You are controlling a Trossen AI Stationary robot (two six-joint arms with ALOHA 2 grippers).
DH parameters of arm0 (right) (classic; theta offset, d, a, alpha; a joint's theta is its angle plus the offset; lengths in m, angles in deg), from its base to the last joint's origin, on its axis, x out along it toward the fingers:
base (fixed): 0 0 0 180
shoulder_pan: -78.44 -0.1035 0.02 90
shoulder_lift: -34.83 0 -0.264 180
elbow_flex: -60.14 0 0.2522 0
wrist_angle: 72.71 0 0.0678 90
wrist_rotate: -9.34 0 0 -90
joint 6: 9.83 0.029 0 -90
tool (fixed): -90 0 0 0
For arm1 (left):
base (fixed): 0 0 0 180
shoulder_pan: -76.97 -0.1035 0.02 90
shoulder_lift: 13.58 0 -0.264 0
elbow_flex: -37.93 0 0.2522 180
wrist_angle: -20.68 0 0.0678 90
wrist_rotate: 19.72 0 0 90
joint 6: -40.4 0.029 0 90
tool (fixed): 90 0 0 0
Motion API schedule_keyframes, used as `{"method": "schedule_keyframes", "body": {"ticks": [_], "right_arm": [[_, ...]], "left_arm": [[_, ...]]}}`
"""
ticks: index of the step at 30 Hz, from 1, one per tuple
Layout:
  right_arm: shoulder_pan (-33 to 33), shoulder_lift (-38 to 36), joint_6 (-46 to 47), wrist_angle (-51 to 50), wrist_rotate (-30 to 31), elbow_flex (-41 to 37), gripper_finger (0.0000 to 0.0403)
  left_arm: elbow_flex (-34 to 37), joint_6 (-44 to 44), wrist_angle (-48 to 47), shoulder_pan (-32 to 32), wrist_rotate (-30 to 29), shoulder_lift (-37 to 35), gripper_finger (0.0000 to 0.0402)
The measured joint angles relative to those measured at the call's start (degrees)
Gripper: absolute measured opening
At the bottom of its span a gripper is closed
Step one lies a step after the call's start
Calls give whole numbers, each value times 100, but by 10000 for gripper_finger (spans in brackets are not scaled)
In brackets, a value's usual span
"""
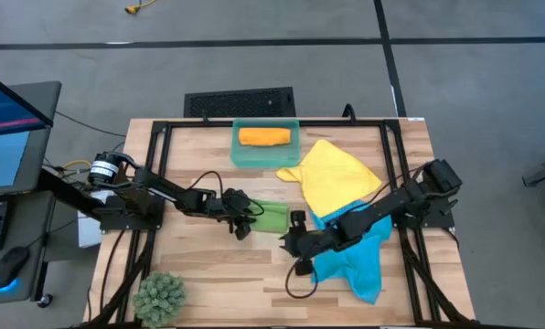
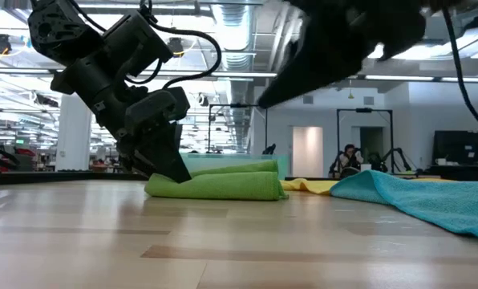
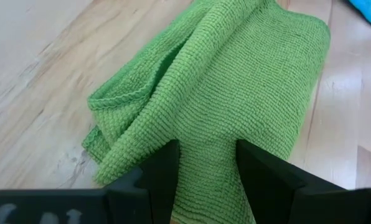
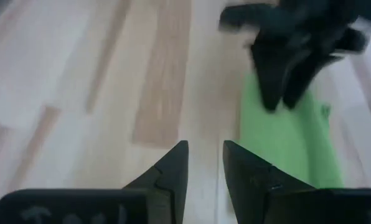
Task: Roll microfiber towels into tight, uniform cylinder then place into a basket
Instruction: Fold the green towel
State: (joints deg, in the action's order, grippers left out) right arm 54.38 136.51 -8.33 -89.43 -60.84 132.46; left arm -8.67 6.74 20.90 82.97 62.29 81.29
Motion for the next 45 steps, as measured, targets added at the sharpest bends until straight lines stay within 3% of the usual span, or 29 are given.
{"method": "schedule_keyframes", "body": {"ticks": [7, 18, 28, 33, 41, 45], "right_arm": [[232, 585, -454, 64, 89, 120, 147], [712, 1099, -485, -28, 120, 189, 256], [1045, 1090, 47, -373, -285, 219, 260], [979, 981, 26, -546, -177, 234, 260], [840, 850, -61, -1593, 38, 935, 260], [921, 877, -154, -1681, -111, 935, 260]], "left_arm": [[0, -5, -31, 0, 24, 0, 158], [2, 101, -35, 0, 40, 0, 158], [2, 257, -36, -2, 243, -1, 158], [2, 257, -35, -2, 335, 0, 158], [2, 257, -37, 0, 303, 0, 158], [2, 257, -39, 0, 297, 0, 158]]}}
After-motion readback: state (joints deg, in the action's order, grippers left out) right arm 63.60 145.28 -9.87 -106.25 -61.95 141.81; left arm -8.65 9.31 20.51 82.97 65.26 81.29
